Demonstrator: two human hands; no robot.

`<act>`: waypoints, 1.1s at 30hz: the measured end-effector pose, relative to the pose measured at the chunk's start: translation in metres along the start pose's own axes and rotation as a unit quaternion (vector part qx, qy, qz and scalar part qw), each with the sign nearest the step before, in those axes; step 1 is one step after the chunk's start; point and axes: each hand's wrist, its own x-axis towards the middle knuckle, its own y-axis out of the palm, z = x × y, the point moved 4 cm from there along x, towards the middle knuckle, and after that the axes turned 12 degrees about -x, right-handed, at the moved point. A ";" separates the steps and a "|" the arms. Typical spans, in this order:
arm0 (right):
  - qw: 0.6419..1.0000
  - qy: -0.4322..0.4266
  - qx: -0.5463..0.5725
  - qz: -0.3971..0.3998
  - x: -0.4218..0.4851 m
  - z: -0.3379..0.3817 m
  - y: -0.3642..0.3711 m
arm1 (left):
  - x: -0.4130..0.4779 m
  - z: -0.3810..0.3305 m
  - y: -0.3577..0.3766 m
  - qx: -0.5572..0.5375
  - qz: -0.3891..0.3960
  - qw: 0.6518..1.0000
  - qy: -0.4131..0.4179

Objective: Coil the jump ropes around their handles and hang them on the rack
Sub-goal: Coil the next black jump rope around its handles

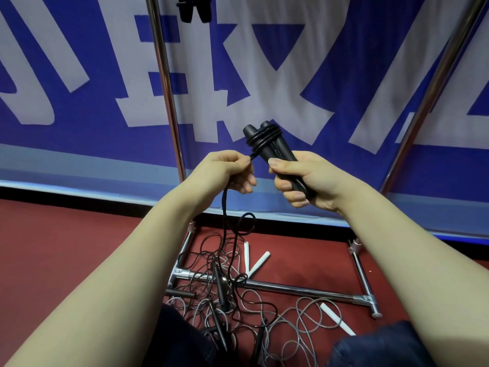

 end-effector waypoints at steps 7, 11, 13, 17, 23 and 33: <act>0.997 -0.005 -0.069 -0.037 0.005 0.000 -0.003 | 0.005 0.000 0.009 0.005 -0.055 0.998 -0.026; 0.989 -0.002 -0.135 -0.054 0.006 0.000 -0.001 | 0.005 0.003 0.007 0.024 -0.097 0.995 -0.024; 0.988 0.003 -0.148 -0.054 0.006 0.000 0.002 | 0.004 0.005 0.006 0.057 -0.117 0.992 -0.008; 0.986 0.002 -0.156 -0.064 0.007 -0.001 0.006 | 0.006 0.007 0.006 0.076 -0.154 0.985 0.019; 0.982 -0.009 -0.169 -0.082 0.007 0.001 0.007 | 0.007 0.005 0.010 0.092 -0.169 0.981 0.027; 0.915 -0.045 -0.368 -0.160 0.007 0.002 0.001 | 0.005 0.004 0.004 0.071 -0.127 0.989 -0.003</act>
